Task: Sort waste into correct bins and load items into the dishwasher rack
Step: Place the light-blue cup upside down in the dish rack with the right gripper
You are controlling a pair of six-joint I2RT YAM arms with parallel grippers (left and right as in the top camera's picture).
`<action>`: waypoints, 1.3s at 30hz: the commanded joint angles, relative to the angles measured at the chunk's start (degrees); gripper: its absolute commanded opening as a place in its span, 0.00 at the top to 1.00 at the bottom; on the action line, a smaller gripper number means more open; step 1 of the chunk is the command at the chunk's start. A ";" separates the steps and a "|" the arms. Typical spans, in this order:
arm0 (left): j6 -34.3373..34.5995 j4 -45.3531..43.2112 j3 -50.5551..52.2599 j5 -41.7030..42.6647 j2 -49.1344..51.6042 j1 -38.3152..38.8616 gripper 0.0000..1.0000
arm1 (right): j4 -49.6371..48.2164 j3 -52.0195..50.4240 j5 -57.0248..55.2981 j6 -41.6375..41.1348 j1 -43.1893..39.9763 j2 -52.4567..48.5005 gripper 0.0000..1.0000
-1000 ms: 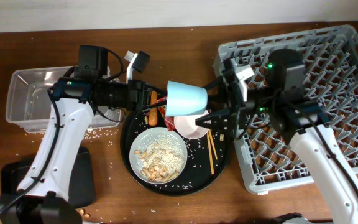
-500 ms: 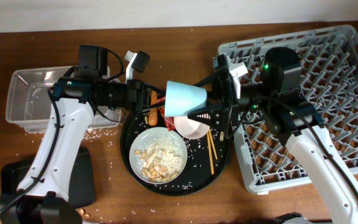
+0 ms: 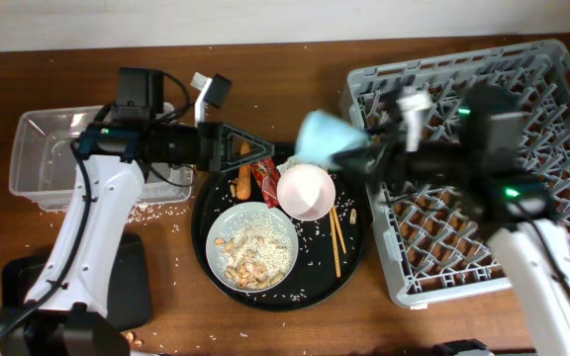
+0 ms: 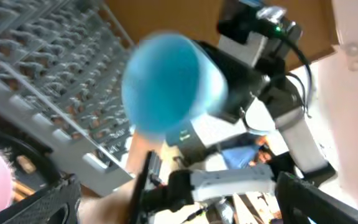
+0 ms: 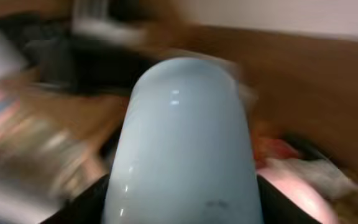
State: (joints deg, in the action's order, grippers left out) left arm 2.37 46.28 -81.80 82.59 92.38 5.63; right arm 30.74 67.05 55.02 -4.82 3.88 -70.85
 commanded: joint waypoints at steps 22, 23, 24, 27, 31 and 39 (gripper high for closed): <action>-0.92 2.45 -0.70 -22.49 0.26 -1.29 0.01 | 21.27 0.48 -43.06 -8.61 -12.68 -13.73 0.35; -0.94 2.49 -0.68 -22.51 0.26 -1.29 0.01 | 20.74 0.48 -43.10 -7.89 -11.65 -14.38 0.35; -0.92 2.62 -0.70 -23.08 0.26 -1.27 0.01 | 20.55 0.48 -43.54 -7.93 -11.04 -14.49 0.34; -0.92 3.41 -0.70 -26.23 0.26 -0.37 0.01 | 20.63 1.49 -44.33 -7.93 -9.51 -14.45 0.29; -0.90 5.53 -0.70 -37.53 0.26 2.75 0.02 | 26.10 7.26 -45.62 -8.15 -9.03 -13.51 0.08; 3.10 7.41 -0.33 -76.94 1.49 16.33 0.08 | 32.15 13.53 -37.68 -5.97 -9.03 -10.03 0.02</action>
State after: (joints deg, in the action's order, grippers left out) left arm 2.68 53.58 -81.82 28.12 92.42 17.32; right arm 61.95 79.40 12.40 -12.43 -5.45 -83.05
